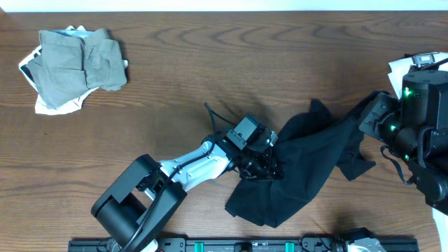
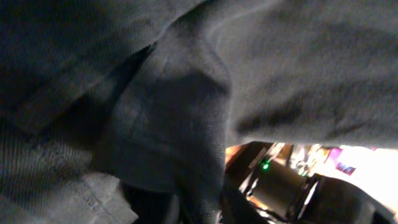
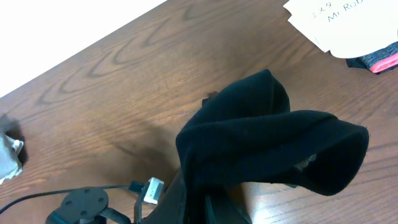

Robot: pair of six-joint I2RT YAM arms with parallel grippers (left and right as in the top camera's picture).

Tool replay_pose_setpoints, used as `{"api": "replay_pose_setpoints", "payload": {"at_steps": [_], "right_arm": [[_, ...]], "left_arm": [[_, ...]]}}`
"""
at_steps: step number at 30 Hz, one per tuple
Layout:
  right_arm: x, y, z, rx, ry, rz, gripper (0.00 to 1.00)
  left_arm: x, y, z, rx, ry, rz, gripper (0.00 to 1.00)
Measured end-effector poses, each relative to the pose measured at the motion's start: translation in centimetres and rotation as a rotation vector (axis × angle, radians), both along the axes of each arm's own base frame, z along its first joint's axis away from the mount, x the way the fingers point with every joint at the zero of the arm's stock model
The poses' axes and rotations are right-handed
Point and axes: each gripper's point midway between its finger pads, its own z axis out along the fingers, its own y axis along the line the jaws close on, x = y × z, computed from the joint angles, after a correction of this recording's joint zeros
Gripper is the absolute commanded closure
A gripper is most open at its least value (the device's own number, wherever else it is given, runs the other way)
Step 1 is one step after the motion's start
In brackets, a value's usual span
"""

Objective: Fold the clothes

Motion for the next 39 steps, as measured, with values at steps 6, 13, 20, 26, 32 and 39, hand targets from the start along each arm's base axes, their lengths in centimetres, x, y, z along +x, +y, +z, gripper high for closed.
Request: {"api": "replay_pose_setpoints", "payload": {"at_steps": [6,13,20,26,32,39], "right_arm": [[-0.1,-0.1,-0.1,-0.005,0.005,0.0,0.94],[-0.1,-0.1,-0.1,-0.01,0.004,0.002,0.94],[0.3,-1.5,0.3,-0.042,-0.019,-0.05,0.94],[0.5,-3.2,0.6,-0.058,-0.028,-0.111,0.96],[1.2,-3.8,0.5,-0.074,-0.029,-0.127,0.97],[2.1,-5.9,-0.1,-0.095,-0.004,-0.187,0.98]], "left_arm": [[0.3,0.0,-0.1,0.002,-0.026,0.001,0.94],[1.6,0.6,0.5,-0.012,-0.067,0.014,0.94],[5.4,4.2,6.6,-0.083,-0.2,0.116,0.94],[8.3,9.5,12.3,-0.123,-0.333,0.258,0.94],[9.0,13.5,16.2,-0.14,-0.426,0.357,0.94],[10.1,17.3,23.0,-0.139,-0.557,0.444,0.94]]}}
